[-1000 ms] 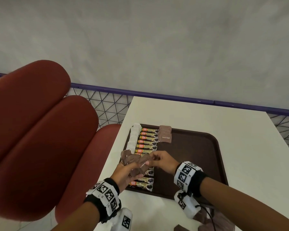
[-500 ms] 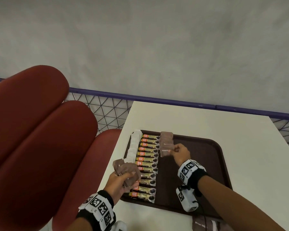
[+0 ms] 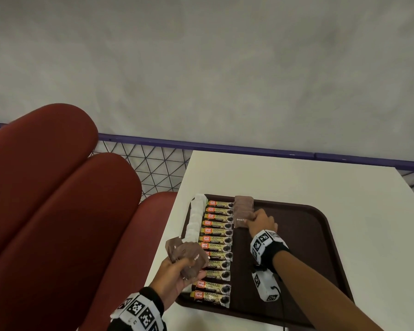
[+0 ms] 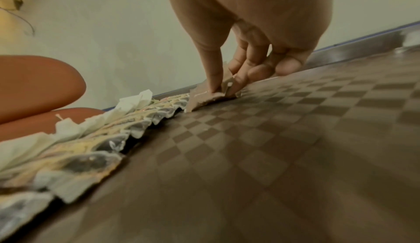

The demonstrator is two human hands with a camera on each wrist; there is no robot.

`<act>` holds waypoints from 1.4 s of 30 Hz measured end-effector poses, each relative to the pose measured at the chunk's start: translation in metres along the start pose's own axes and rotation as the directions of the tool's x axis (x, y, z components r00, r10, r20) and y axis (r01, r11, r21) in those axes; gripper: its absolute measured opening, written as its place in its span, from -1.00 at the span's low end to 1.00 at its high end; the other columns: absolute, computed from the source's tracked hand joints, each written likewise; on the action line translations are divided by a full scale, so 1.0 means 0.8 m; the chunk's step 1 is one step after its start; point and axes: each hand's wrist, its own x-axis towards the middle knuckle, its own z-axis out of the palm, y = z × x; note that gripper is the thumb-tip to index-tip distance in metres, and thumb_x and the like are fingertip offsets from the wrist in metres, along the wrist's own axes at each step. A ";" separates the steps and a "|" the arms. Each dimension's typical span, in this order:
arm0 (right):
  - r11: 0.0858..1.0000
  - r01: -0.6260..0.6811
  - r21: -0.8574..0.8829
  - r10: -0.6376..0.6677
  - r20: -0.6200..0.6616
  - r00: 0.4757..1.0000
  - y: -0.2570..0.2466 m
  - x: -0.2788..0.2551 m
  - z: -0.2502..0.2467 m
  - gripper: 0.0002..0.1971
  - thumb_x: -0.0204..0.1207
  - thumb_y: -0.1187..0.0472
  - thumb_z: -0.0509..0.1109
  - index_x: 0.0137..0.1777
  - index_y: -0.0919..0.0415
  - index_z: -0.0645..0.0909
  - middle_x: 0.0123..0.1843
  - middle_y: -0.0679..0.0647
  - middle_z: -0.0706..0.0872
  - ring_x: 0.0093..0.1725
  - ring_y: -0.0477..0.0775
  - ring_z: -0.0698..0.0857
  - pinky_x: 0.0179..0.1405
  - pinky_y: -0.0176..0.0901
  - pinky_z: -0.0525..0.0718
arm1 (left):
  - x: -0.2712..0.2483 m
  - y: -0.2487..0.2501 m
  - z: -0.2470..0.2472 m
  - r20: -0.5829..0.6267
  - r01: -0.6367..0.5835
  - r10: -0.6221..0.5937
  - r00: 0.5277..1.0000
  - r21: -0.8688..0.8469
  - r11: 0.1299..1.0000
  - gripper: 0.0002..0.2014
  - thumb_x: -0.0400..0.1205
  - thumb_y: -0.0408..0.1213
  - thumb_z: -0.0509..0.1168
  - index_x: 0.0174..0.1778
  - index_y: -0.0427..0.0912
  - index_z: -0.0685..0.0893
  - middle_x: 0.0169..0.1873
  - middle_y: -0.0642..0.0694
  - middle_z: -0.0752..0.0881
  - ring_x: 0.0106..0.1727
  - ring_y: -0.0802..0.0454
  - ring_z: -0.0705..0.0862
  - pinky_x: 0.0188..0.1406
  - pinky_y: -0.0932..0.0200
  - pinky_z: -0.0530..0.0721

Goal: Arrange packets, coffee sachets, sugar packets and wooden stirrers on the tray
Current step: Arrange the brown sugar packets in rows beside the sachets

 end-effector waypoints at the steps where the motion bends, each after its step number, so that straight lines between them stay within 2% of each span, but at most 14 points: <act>1: 1.000 -0.001 -0.025 0.001 -0.006 1.000 0.000 0.001 0.001 -0.74 0.55 0.08 0.34 0.14 0.20 0.52 0.20 0.19 0.62 0.33 0.24 0.46 0.34 0.03 0.36 | 0.000 0.000 0.000 0.000 0.003 -0.003 1.000 0.004 1.000 -0.67 0.59 -0.64 0.16 0.23 -0.30 0.57 0.14 -0.36 0.71 0.13 -0.31 0.73 0.04 -0.19 0.75; 7: 0.997 -0.004 -0.072 0.000 -0.056 0.998 0.001 0.005 0.009 -0.62 0.49 0.02 0.40 0.19 0.21 0.47 0.27 0.16 0.59 0.34 0.20 0.44 0.34 0.07 0.41 | -0.003 0.001 0.000 -0.027 0.010 -0.008 1.000 0.061 0.998 -0.72 0.63 -0.49 0.23 0.25 -0.27 0.59 0.09 -0.35 0.76 0.13 -0.28 0.74 0.07 -0.16 0.74; 11: 0.999 0.035 -0.007 -0.035 -0.151 0.988 0.000 -0.005 0.000 -0.64 0.50 0.08 0.38 0.22 0.19 0.43 0.26 0.17 0.56 0.34 0.21 0.43 0.28 0.03 0.39 | -0.005 0.000 0.007 -0.051 -0.009 0.014 0.999 0.099 0.995 -0.71 0.60 -0.47 0.28 0.25 -0.30 0.60 0.07 -0.38 0.75 0.09 -0.27 0.75 -0.12 -0.01 0.78; 14: 0.992 0.127 -0.024 -0.129 -0.144 0.981 0.000 -0.018 -0.012 -0.73 0.56 0.17 0.28 0.23 0.18 0.46 0.28 0.15 0.54 0.34 0.20 0.41 0.28 0.03 0.37 | -0.005 -0.002 0.012 -0.070 -0.015 0.024 0.997 0.123 0.992 -0.69 0.58 -0.46 0.32 0.25 -0.31 0.60 0.06 -0.37 0.76 0.00 -0.20 0.79 -0.20 0.05 0.77; 19: 0.923 0.381 -0.050 -0.382 -0.030 0.923 0.005 -0.048 -0.023 -0.83 0.60 0.28 0.18 0.09 0.14 0.56 0.17 0.06 0.57 0.27 0.12 0.45 0.25 -0.03 0.43 | -0.008 -0.008 0.024 -0.070 -0.013 0.024 0.997 0.151 0.988 -0.69 0.54 -0.44 0.37 0.22 -0.31 0.63 -0.10 -0.28 0.79 -0.17 -0.08 0.80 -0.32 0.16 0.74; 21: 0.889 0.451 0.080 -0.454 0.033 0.890 0.007 -0.060 -0.026 -0.87 0.60 0.29 0.21 -0.01 0.15 0.60 0.07 0.05 0.61 0.20 0.09 0.53 0.21 -0.07 0.51 | -0.010 -0.010 0.029 -0.068 -0.014 0.025 0.997 0.158 0.987 -0.68 0.54 -0.44 0.38 0.22 -0.31 0.62 -0.13 -0.26 0.79 -0.20 -0.07 0.79 -0.38 0.19 0.72; 24: 0.844 0.405 0.353 -0.492 0.206 0.846 0.004 -0.086 -0.035 -0.86 0.61 0.19 0.28 0.01 0.23 0.62 -0.01 0.07 0.67 0.04 0.00 0.61 0.03 -0.25 0.53 | -0.012 -0.014 0.036 -0.070 -0.012 0.025 0.997 0.181 0.983 -0.66 0.54 -0.43 0.38 0.24 -0.30 0.61 -0.10 -0.26 0.77 -0.19 -0.08 0.78 -0.40 0.20 0.70; 28: 0.805 0.338 0.488 -0.555 0.415 0.721 -0.001 -0.112 -0.040 -0.71 0.58 0.17 0.33 0.19 0.35 0.61 -0.08 -0.03 0.64 -0.14 -0.17 0.60 -0.18 -0.57 0.52 | -0.015 -0.021 0.043 -0.066 -0.017 0.030 0.997 0.189 0.982 -0.65 0.53 -0.42 0.39 0.25 -0.28 0.61 -0.03 -0.28 0.77 -0.11 -0.12 0.77 -0.34 0.16 0.70; 31: 0.791 0.305 0.530 -0.574 0.470 0.671 0.001 -0.118 -0.034 -0.71 0.51 0.24 0.42 0.19 0.33 0.61 -0.17 -0.01 0.63 -0.22 -0.20 0.56 -0.19 -0.51 0.53 | -0.017 -0.022 0.047 -0.041 -0.028 0.036 0.999 0.188 0.982 -0.69 0.54 -0.42 0.39 0.20 -0.26 0.64 -0.05 -0.26 0.79 -0.10 -0.12 0.77 -0.24 0.11 0.74; 34: 0.779 0.294 0.554 -0.588 0.483 0.648 0.003 -0.119 -0.031 -0.82 0.48 0.30 0.44 0.07 0.17 0.62 -0.23 -0.05 0.59 -0.28 -0.21 0.51 -0.31 -0.57 0.49 | -0.018 -0.022 0.049 -0.016 -0.030 0.033 0.999 0.161 0.986 -0.71 0.54 -0.43 0.38 0.19 -0.27 0.64 -0.04 -0.27 0.79 -0.04 -0.14 0.78 -0.08 0.02 0.76; 37: 0.791 0.273 0.548 -0.568 0.491 0.661 0.003 -0.116 -0.032 -0.89 0.49 0.31 0.43 -0.13 0.08 0.60 -0.26 -0.04 0.59 -0.31 -0.22 0.51 -0.35 -0.58 0.48 | -0.018 -0.018 0.049 -0.009 -0.021 0.022 1.000 0.093 0.995 -0.72 0.58 -0.44 0.31 0.22 -0.23 0.61 0.08 -0.31 0.75 0.10 -0.20 0.74 -0.01 -0.03 0.76; 39: 0.795 0.257 0.550 -0.548 0.466 0.695 0.005 -0.109 -0.033 -0.87 0.49 0.33 0.42 -0.20 0.09 0.58 -0.27 -0.03 0.59 -0.32 -0.20 0.52 -0.33 -0.57 0.48 | -0.018 -0.015 0.047 -0.004 -0.009 0.009 1.000 0.049 0.999 -0.73 0.63 -0.45 0.21 0.23 -0.23 0.58 0.14 -0.35 0.72 0.13 -0.24 0.72 -0.05 -0.02 0.77; 41: 0.806 0.245 0.538 -0.501 0.400 0.767 0.009 -0.099 -0.034 -0.90 0.49 0.34 0.42 -0.17 0.14 0.59 -0.24 0.00 0.62 -0.24 -0.13 0.56 -0.21 -0.49 0.53 | -0.017 -0.014 0.042 -0.004 0.001 -0.001 1.000 0.020 1.000 -0.73 0.65 -0.47 0.12 0.25 -0.26 0.55 0.16 -0.42 0.69 0.12 -0.28 0.71 -0.11 0.00 0.80; 42: 0.820 0.231 0.523 -0.455 0.352 0.818 0.012 -0.092 -0.034 -0.94 0.48 0.33 0.43 -0.12 0.19 0.61 -0.18 0.04 0.65 -0.15 -0.05 0.60 -0.09 -0.37 0.56 | -0.016 -0.013 0.039 -0.010 0.002 -0.002 1.000 0.014 1.000 -0.72 0.65 -0.49 0.10 0.26 -0.28 0.53 0.17 -0.45 0.67 0.12 -0.30 0.72 -0.12 0.00 0.80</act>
